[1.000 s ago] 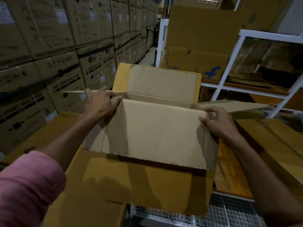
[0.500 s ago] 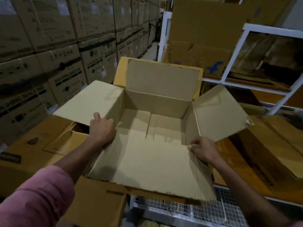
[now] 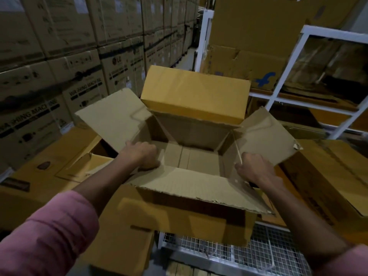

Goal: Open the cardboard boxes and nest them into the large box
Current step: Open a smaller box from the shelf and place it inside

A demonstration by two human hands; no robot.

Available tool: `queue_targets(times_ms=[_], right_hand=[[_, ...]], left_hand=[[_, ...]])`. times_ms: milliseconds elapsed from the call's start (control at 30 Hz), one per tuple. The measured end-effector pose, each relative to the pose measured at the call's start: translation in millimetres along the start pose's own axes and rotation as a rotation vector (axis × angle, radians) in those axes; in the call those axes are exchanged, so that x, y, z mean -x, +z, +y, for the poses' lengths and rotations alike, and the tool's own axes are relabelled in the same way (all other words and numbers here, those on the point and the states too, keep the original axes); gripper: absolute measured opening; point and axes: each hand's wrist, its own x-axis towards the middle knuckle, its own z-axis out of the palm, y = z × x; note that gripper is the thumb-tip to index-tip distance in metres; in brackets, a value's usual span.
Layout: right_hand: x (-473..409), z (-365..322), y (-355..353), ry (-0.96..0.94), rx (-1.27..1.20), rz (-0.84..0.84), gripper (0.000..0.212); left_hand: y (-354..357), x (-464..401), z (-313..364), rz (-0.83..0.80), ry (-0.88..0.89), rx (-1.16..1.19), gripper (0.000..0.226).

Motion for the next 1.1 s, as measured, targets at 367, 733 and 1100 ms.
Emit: queue_targets(times_ms=[367,733,1100], right_hand=[[-47,-20,-4,-0.383,-0.048,-0.419,0.032],[-119,-30,17,-0.42,-0.05,-0.72,0.044],[-194,-35,51,-0.528,-0.011,-0.618,0.096]], left_hand=[[-30,-45,16,-0.168,0.241,-0.026,0.048],[-50,-93,47,-0.253,0.332,-0.052,0.04],[-58,-175,83,-0.581,0.257,-0.145,0.05]])
